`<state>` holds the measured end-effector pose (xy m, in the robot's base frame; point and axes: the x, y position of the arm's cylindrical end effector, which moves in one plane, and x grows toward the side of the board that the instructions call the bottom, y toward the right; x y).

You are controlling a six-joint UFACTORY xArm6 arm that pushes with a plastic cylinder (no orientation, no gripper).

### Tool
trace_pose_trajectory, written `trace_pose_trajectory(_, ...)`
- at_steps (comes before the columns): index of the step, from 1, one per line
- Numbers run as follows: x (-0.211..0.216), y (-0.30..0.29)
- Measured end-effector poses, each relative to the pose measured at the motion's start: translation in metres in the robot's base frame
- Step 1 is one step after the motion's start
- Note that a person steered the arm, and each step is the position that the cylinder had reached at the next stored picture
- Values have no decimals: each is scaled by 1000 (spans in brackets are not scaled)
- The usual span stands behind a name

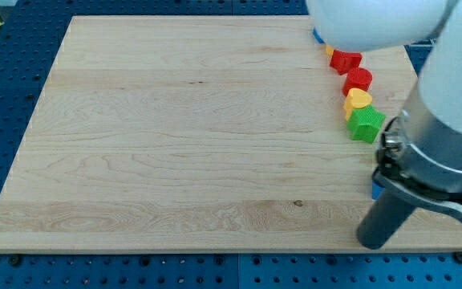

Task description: Point your arm at the green circle

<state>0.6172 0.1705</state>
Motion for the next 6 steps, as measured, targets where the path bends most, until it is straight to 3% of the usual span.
trace_pose_trajectory(2, -32, 104)
trace_pose_trajectory(4, -95, 116)
trace_pose_trajectory(6, -111, 102)
